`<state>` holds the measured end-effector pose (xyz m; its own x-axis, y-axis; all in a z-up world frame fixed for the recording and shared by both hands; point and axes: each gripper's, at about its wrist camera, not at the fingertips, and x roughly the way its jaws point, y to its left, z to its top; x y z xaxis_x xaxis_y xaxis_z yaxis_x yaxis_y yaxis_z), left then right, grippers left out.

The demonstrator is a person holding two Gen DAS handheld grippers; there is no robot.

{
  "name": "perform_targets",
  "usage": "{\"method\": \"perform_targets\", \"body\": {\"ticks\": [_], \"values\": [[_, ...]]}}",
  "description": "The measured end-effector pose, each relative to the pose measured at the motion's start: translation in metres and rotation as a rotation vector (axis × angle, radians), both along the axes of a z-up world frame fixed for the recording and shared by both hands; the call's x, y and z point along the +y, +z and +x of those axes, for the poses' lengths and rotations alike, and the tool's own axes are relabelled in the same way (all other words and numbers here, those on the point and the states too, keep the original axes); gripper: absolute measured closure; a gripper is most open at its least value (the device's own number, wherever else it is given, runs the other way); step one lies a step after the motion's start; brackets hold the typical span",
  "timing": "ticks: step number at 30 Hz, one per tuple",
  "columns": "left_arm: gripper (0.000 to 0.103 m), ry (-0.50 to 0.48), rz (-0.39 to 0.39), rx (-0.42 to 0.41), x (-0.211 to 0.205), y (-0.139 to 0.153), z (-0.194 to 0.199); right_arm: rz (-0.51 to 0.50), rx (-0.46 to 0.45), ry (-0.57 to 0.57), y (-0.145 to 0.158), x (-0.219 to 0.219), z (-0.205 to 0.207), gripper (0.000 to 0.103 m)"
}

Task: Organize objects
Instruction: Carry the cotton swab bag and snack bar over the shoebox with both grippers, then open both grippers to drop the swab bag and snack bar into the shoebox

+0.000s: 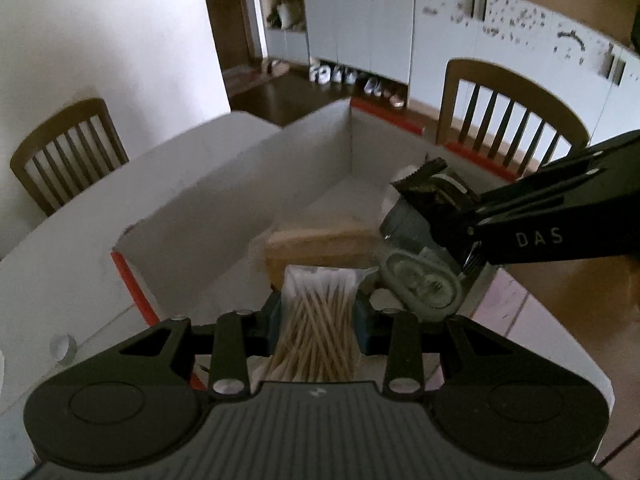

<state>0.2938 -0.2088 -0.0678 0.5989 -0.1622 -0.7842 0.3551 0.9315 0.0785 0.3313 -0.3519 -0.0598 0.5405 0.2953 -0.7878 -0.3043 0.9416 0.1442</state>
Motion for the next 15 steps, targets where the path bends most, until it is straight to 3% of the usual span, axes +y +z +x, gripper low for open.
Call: {"method": "perform_targets", "body": {"ticks": [15], "values": [[0.069,0.042,0.055,0.159,-0.001,-0.039,0.035,-0.09,0.03,0.044,-0.029,0.019,0.013,0.069]]}}
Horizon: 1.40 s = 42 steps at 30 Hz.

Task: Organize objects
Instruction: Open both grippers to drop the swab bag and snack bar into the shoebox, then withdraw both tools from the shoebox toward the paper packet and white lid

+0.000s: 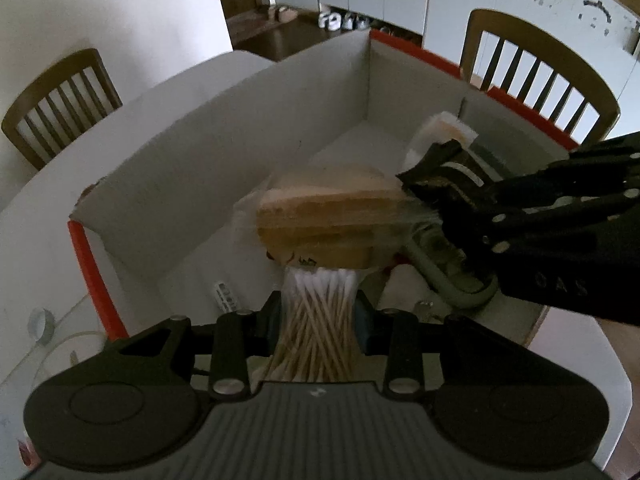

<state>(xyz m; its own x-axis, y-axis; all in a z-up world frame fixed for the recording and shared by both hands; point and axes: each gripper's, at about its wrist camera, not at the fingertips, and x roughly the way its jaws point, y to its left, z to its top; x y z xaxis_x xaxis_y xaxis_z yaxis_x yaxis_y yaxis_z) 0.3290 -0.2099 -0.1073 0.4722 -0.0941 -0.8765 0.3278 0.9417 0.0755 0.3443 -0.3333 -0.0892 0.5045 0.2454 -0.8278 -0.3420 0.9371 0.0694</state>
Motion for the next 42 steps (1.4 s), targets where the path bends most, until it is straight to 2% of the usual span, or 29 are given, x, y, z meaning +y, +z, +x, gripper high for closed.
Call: {"method": "perform_targets", "body": {"ticks": [9,12,14,16,17,23,34,42], "values": [[0.067,0.011,0.051,0.093,-0.003,-0.014,0.012,0.017,0.009,0.023,0.003,-0.005,0.0,0.066],[0.065,0.021,0.049,0.104,-0.002,-0.015,0.013,0.036,0.0,0.034,0.008,-0.01,-0.004,0.057],[0.056,0.026,0.041,0.104,-0.001,-0.014,0.012,0.051,-0.006,0.038,0.012,-0.014,-0.007,0.053],[0.04,0.028,0.025,0.079,-0.004,-0.008,0.011,0.061,-0.007,0.036,0.015,-0.016,-0.009,0.05],[0.037,0.028,0.014,0.07,-0.003,-0.006,0.009,0.066,-0.007,0.034,0.016,-0.018,-0.011,0.048],[0.036,0.048,-0.043,0.031,0.003,0.004,0.0,0.089,-0.028,0.038,0.026,-0.024,-0.023,0.042],[0.036,0.064,-0.12,-0.023,0.019,0.026,-0.021,0.103,-0.059,0.051,0.044,-0.022,-0.044,0.041],[0.036,0.059,-0.176,-0.093,0.038,0.048,-0.042,0.1,-0.077,0.048,0.058,-0.013,-0.062,0.041]]}}
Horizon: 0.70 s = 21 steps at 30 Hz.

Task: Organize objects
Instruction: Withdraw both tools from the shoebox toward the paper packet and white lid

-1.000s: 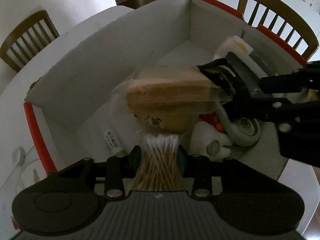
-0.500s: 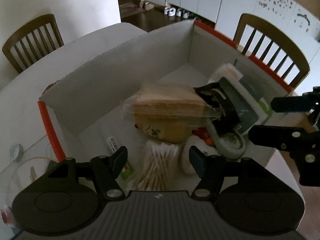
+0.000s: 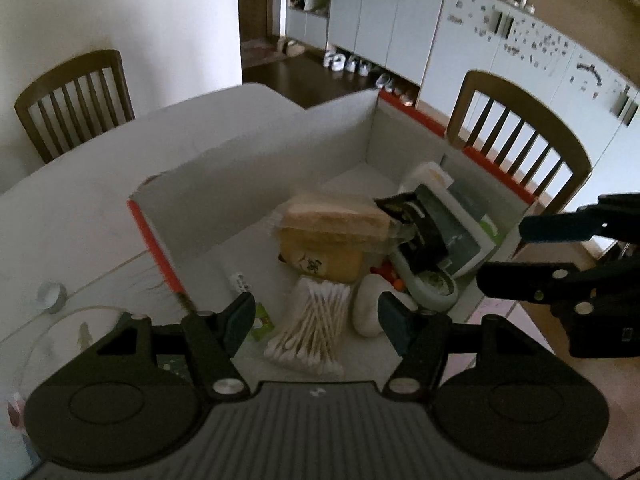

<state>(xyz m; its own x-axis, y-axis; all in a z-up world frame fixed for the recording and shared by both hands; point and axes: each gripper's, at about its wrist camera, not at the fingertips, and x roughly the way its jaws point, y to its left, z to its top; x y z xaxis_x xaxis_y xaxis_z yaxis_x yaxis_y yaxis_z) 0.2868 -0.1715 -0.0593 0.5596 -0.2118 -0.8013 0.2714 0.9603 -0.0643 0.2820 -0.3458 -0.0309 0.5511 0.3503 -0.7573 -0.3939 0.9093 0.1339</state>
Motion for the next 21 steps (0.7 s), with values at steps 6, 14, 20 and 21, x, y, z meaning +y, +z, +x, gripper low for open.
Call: {"method": "perform_targets", "body": {"ticks": [6,14,20,21], "values": [[0.036,0.002,-0.051,-0.048,0.021,0.017,-0.018,-0.005,-0.014,0.0,0.011,0.015,-0.015,0.039],[0.027,0.005,-0.096,-0.098,0.055,0.033,-0.044,0.012,-0.021,-0.006,0.021,0.04,-0.036,0.029],[0.023,0.02,-0.144,-0.059,0.09,0.035,-0.06,0.032,-0.025,0.006,0.026,0.068,-0.053,0.02],[0.023,0.024,-0.154,-0.051,0.095,0.033,-0.062,0.034,-0.025,0.01,0.026,0.074,-0.056,0.018]]}}
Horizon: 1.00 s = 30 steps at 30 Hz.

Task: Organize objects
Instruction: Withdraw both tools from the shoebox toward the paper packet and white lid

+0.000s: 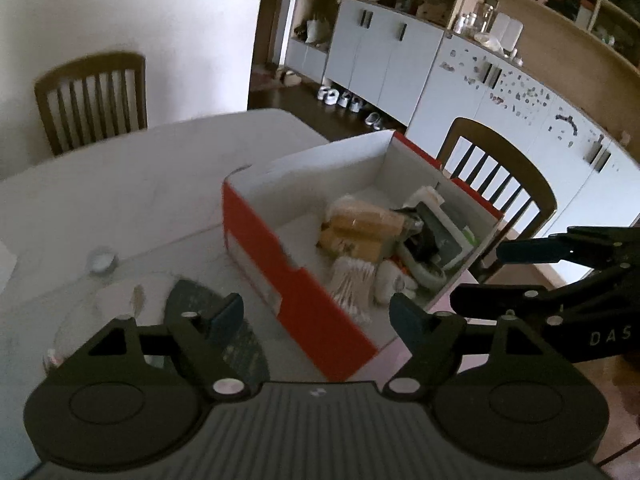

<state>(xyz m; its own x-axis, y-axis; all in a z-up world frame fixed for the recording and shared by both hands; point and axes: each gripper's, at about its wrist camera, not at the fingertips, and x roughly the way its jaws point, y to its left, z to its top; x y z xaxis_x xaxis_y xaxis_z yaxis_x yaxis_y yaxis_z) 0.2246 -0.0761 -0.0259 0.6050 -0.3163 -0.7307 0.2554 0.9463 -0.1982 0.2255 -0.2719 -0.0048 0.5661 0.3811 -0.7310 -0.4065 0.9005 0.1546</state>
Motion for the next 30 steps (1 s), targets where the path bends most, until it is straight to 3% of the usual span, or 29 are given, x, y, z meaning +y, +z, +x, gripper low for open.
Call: {"method": "perform_targets", "body": {"ticks": [7,14,18,30], "values": [[0.019,0.029,-0.031,0.016,0.046,-0.009,-0.015,-0.005,-0.008,0.013,0.003,0.037,-0.016,0.01],[0.013,0.047,-0.054,0.018,0.096,-0.016,-0.031,-0.03,-0.007,0.047,0.004,0.079,-0.021,0.01],[0.002,0.055,-0.055,0.016,0.126,-0.023,-0.037,-0.047,-0.009,0.079,0.004,0.107,-0.021,0.01],[0.0,0.066,-0.019,0.008,0.198,-0.052,-0.036,-0.094,0.012,0.135,-0.014,0.176,0.004,0.01]]}}
